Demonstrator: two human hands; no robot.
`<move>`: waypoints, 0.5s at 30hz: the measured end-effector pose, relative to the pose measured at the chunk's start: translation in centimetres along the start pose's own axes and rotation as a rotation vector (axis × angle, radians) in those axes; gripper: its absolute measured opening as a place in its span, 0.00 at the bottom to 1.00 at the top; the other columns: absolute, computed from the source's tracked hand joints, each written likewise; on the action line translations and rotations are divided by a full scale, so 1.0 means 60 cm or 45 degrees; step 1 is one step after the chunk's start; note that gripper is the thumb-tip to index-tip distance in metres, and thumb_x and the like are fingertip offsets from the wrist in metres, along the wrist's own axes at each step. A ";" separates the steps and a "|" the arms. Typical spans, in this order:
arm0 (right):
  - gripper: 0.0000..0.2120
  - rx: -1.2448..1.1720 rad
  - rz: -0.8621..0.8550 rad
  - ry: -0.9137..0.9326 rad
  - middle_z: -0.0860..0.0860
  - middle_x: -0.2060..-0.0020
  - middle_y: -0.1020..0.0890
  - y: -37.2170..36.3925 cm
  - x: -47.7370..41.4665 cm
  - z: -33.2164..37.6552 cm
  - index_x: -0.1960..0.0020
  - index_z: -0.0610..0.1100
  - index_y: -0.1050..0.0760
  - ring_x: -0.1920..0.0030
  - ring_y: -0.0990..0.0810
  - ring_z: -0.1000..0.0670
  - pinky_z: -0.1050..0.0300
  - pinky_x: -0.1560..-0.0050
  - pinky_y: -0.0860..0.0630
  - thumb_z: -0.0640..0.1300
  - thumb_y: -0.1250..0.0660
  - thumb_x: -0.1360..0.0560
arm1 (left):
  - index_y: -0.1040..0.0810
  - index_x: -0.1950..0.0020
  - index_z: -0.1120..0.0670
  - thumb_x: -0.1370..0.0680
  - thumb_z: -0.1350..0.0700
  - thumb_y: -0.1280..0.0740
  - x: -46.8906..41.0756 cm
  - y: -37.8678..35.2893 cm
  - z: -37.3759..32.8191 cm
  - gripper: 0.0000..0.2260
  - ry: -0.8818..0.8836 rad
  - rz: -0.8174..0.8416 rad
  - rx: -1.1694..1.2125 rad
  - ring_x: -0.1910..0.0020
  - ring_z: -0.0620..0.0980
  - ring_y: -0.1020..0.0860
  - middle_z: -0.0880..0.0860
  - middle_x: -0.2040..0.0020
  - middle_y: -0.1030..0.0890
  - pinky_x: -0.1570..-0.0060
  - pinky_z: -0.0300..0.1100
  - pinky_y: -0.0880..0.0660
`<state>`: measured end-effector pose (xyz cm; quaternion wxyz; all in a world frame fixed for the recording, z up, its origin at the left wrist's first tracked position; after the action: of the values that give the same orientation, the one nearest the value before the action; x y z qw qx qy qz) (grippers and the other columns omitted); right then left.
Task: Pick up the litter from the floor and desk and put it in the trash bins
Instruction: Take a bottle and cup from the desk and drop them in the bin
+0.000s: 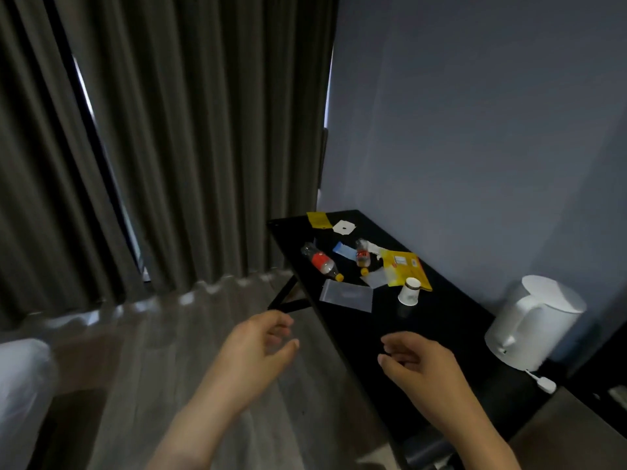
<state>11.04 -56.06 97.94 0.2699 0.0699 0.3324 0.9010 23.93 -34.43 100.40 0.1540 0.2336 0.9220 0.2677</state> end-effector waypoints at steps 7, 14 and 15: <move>0.13 -0.046 -0.069 -0.066 0.56 0.52 0.19 -0.045 -0.165 -0.035 0.43 0.52 0.22 0.50 0.20 0.59 0.61 0.47 0.22 0.48 0.28 0.28 | 0.21 0.47 0.53 0.28 0.59 0.28 -0.187 -0.016 0.058 0.10 -0.030 0.065 -0.042 0.57 0.47 0.19 0.51 0.55 0.19 0.49 0.46 0.22; 0.14 -0.110 -0.083 -0.149 0.56 0.52 0.19 -0.069 -0.344 -0.076 0.42 0.49 0.21 0.51 0.20 0.58 0.63 0.49 0.22 0.46 0.29 0.27 | 0.21 0.48 0.53 0.27 0.58 0.30 -0.385 -0.061 0.087 0.09 -0.074 0.202 -0.137 0.61 0.42 0.23 0.48 0.57 0.20 0.50 0.44 0.22; 0.14 -0.115 -0.074 -0.161 0.56 0.51 0.19 -0.072 -0.366 -0.080 0.42 0.48 0.22 0.50 0.20 0.58 0.60 0.48 0.21 0.46 0.29 0.27 | 0.21 0.47 0.53 0.27 0.58 0.30 -0.410 -0.071 0.091 0.09 -0.073 0.217 -0.145 0.61 0.42 0.23 0.48 0.57 0.21 0.51 0.42 0.23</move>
<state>30.03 -67.77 92.67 0.3193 0.1047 0.2758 0.9006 45.43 -47.96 97.47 0.1702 0.3095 0.8773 0.3250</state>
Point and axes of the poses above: each hand's wrist, its own x-axis away from the middle knuckle, its own y-axis out of the back of the hand, z = x × y, the point moved 5 cm from there along -x, towards the middle knuckle
